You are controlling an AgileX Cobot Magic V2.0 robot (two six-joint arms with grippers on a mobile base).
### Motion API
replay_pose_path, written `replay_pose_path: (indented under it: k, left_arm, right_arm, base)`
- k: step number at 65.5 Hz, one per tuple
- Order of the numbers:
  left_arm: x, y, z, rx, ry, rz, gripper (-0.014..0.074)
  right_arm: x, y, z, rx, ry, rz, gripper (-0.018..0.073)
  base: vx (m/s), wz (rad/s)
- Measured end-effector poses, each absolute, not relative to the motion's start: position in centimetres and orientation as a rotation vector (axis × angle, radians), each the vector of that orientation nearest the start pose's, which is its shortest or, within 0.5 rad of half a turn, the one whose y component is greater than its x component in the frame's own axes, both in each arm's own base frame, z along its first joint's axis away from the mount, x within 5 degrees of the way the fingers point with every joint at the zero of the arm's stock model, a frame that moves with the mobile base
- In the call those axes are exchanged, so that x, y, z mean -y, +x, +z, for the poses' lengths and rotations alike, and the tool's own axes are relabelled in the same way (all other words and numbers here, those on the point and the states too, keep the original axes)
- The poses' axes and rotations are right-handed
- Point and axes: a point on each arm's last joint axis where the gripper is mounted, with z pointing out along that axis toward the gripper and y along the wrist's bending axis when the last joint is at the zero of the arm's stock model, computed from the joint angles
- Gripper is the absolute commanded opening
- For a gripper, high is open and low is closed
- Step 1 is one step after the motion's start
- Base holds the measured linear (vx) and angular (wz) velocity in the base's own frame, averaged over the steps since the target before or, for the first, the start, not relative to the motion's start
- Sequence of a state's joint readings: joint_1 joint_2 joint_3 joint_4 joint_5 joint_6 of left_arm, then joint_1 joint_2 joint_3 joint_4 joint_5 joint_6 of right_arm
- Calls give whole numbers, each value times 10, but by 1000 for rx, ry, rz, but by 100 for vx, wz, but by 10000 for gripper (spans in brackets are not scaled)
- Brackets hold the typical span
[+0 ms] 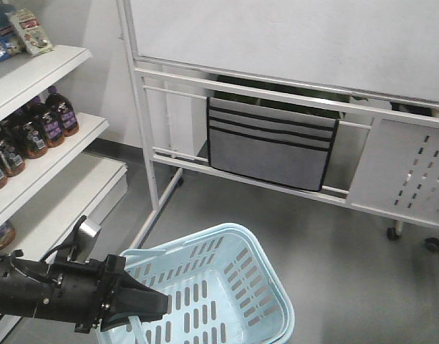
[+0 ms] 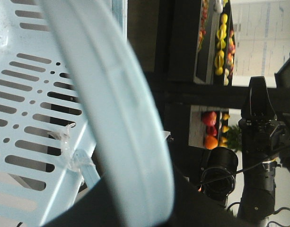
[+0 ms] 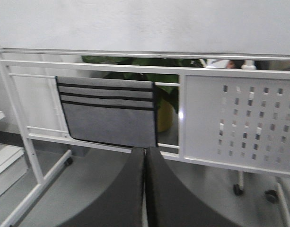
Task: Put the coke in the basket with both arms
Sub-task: 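Hold the basket while the base drives toward the snack shelves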
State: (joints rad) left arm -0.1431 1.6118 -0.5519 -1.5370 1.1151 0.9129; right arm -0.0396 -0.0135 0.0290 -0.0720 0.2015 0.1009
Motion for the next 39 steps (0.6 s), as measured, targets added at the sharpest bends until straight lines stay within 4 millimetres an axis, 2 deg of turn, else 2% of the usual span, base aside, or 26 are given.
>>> replay_pose_path:
  k: [39]
  left_arm:
    - [114,216,174,-2563,-133,-1717,-6]
  right_arm:
    - [4,56,186,-1699,70,-19,-10]
  base:
    - [15,50]
